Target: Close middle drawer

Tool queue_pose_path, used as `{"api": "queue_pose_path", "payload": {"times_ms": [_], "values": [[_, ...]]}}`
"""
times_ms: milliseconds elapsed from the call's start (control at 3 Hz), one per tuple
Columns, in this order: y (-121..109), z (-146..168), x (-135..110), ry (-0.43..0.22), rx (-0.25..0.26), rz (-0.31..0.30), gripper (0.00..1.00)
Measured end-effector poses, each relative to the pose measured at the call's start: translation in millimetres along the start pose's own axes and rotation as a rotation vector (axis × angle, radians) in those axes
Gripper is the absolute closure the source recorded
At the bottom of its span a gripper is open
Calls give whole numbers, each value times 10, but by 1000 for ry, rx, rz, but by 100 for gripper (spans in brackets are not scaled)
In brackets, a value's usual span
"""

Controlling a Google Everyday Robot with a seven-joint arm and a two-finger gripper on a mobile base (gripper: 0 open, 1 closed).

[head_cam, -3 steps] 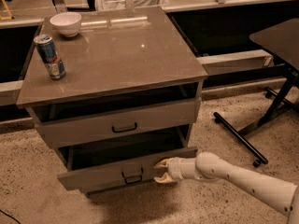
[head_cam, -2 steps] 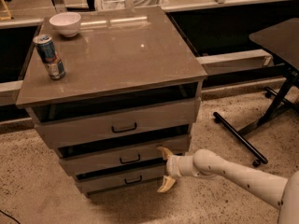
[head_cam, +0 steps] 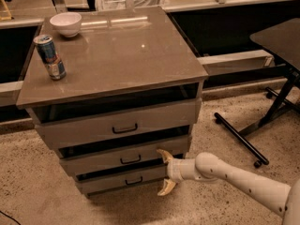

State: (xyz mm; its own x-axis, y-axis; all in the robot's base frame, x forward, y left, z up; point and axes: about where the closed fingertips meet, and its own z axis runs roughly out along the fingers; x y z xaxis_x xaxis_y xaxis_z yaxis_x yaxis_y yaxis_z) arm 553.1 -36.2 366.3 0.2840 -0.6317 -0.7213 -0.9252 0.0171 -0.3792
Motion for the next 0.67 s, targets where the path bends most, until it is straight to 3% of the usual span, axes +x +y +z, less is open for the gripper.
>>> {"api": "queue_pose_path", "payload": {"times_ms": [333,667], "values": [[94,-253,-161,9,57,-55,0],[449,-243,-265,-5,26,-49,0]]}}
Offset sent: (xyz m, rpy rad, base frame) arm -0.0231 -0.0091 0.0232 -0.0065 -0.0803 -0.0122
